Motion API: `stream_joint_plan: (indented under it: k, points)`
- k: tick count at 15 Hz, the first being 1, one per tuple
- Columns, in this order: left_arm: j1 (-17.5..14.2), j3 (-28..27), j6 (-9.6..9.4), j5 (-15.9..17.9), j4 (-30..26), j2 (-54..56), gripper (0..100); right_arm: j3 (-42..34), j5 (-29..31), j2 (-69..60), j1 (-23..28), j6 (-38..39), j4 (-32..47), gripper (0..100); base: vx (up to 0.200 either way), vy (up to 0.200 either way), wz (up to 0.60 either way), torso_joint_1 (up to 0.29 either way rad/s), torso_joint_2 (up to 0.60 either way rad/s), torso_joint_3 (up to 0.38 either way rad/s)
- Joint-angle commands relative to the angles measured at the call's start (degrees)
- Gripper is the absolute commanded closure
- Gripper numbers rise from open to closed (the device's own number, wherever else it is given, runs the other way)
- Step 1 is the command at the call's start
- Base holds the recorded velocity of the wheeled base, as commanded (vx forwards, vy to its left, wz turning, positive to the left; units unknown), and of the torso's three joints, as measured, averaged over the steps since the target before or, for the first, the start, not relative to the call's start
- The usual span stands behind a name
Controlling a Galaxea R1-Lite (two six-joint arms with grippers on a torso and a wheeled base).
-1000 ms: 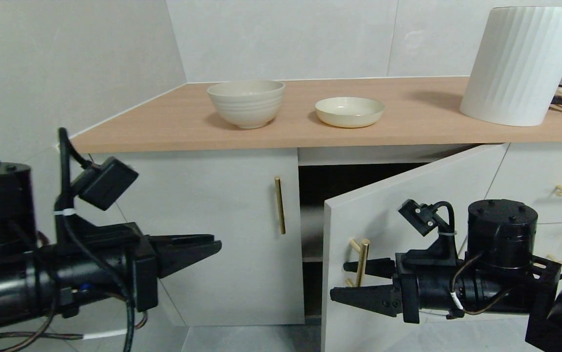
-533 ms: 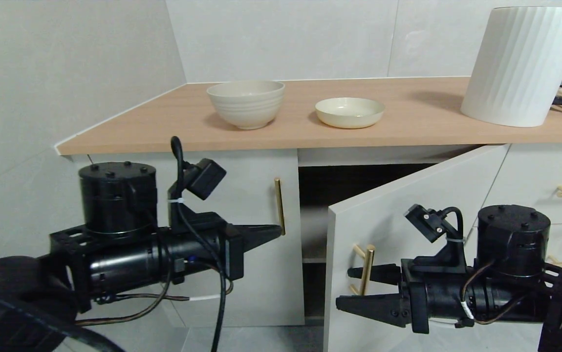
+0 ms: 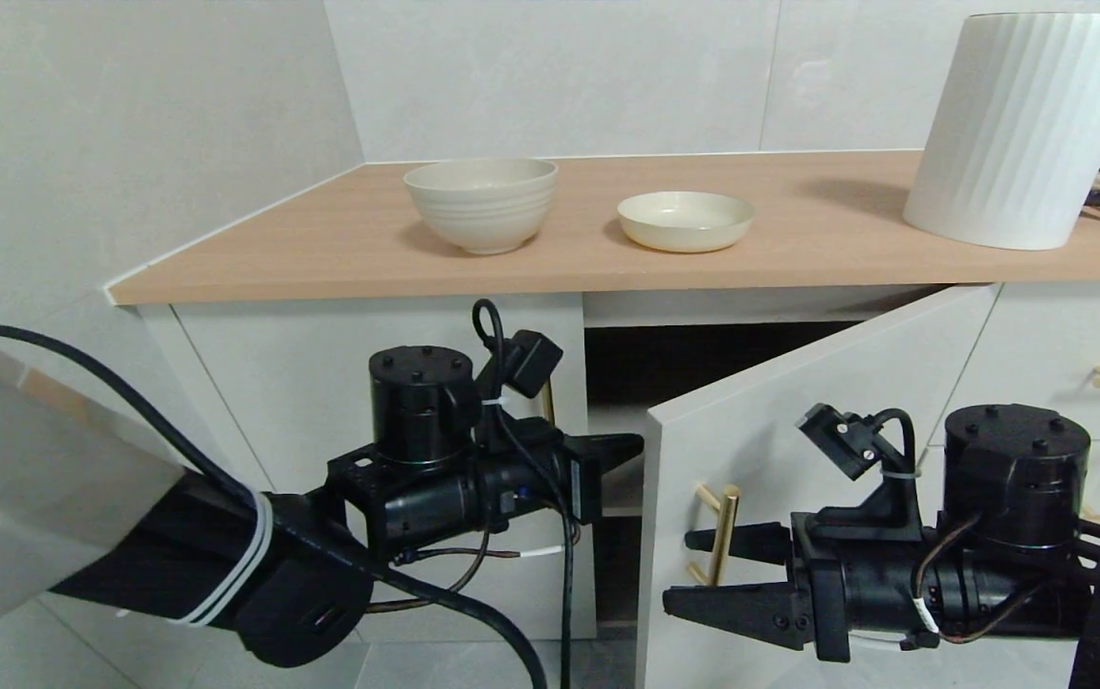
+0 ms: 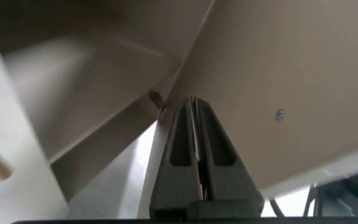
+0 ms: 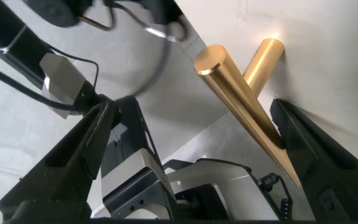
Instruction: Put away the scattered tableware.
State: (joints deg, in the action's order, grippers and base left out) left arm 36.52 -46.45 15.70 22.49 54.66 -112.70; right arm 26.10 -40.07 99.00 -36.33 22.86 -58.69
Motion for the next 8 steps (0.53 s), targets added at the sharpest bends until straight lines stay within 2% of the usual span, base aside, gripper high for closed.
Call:
stream_joint_plan:
  k: [1, 4, 8]
  points:
    - [0.8, -1.8, 0.03, -0.1, 0.6, -3.1, 100, 0.1, 0.3, 0.0, 0.1, -0.1, -0.1, 0, 0.0, 0.0, 0.0, 0.0, 0.0, 0.0]
    - [2.4, -2.4, 0.03, -0.9, 1.8, -3.0, 100, 0.2, 0.7, 0.1, 1.6, -0.1, -0.1, 0, 0.0, 0.0, 0.0, 0.0, 0.0, 0.0]
    - [5.0, -2.2, 0.03, -1.2, 1.9, -1.9, 100, 1.0, 0.6, 0.8, 6.4, -0.1, -0.2, 0, 0.0, 0.0, 0.0, 0.0, 0.0, 0.0]
